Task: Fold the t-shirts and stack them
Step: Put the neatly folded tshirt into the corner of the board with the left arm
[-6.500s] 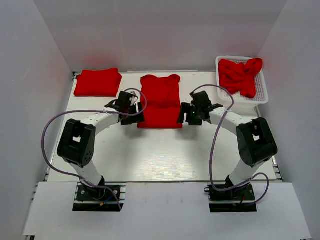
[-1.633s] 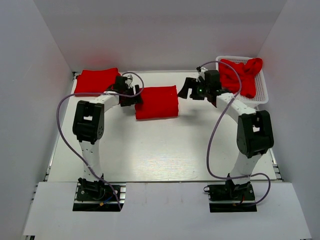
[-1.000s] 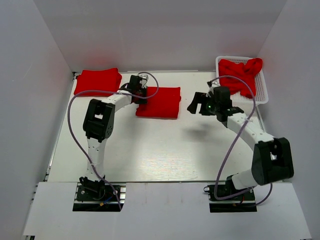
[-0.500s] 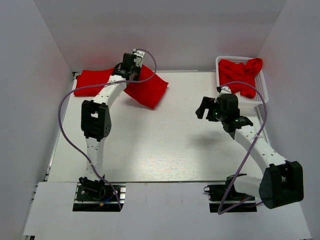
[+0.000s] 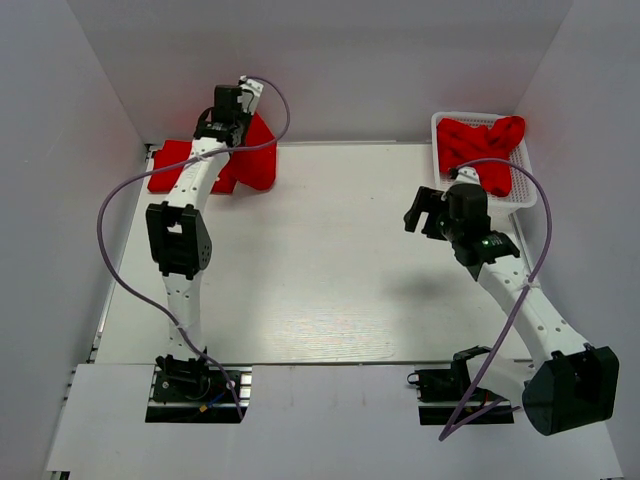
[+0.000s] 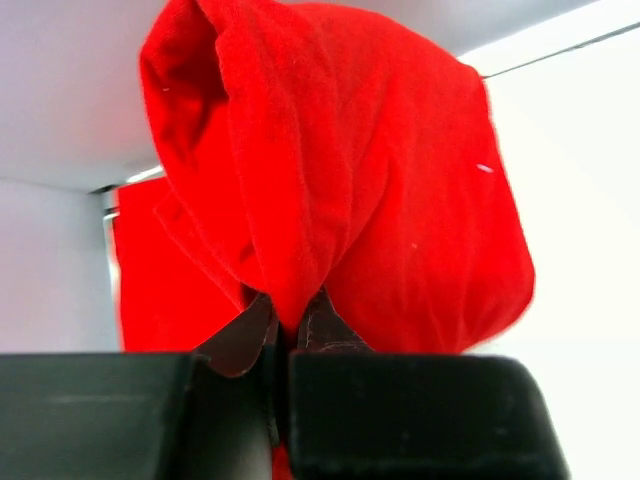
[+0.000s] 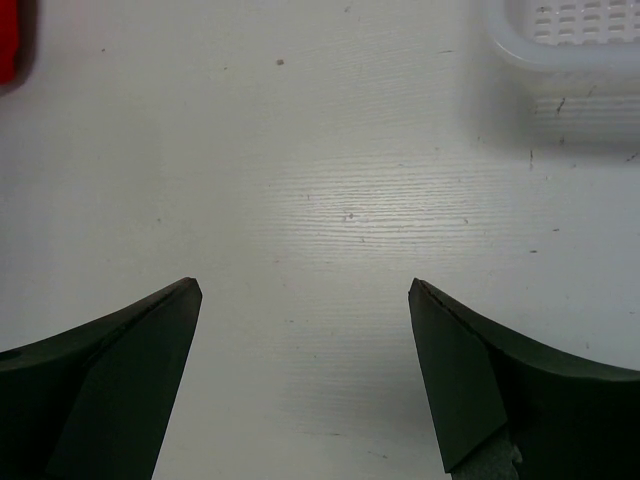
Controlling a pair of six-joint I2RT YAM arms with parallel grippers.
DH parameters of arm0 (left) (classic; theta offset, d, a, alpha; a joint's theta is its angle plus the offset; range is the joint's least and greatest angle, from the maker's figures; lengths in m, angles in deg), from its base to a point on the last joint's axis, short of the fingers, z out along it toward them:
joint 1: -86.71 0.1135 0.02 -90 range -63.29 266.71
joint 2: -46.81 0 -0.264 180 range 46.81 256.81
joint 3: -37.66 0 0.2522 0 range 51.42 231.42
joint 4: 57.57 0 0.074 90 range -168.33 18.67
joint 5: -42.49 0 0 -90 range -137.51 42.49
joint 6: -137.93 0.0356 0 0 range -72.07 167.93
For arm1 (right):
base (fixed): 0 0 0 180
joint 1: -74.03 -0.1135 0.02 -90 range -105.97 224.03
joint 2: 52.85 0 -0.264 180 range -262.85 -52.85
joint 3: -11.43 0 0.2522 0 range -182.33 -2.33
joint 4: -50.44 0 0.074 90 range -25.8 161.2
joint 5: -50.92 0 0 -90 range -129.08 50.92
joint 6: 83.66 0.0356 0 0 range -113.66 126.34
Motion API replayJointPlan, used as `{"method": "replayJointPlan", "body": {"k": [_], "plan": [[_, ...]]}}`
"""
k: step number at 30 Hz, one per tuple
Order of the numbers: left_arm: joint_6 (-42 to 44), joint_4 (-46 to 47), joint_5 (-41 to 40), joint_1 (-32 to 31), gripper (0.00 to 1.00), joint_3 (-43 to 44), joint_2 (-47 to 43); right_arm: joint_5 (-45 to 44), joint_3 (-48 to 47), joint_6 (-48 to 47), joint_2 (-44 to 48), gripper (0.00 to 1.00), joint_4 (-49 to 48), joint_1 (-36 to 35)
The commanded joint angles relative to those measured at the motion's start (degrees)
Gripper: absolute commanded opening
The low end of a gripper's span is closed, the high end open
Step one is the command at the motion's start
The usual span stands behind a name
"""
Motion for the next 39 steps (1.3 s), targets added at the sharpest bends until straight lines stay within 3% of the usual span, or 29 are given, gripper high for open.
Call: {"method": "replayJointPlan", "body": {"k": [1, 19, 32, 39], "plan": [[3.63, 3.97, -1.27, 2.00, 0.00, 0.59, -2.50, -1.59, -3.53, 1.39, 0.95, 0.90, 1.43, 0.04], [4.60, 3.36, 3.31, 6.57, 0.00, 3.75, -6.46, -2.46, -5.82, 1.22, -3.00, 0.90, 0.65, -0.05], [1.08, 0.81, 12.00, 8.14, 0.00, 7.09, -8.13, -2.20, -6.87, 1.48, -8.71, 0.90, -1.11, -0.05], [1.08, 2.56, 8.40, 9.20, 0.00, 2.70, -7.95, -0.62, -8.80, 1.92, -12.93, 0.90, -0.33, -0.14]]}}
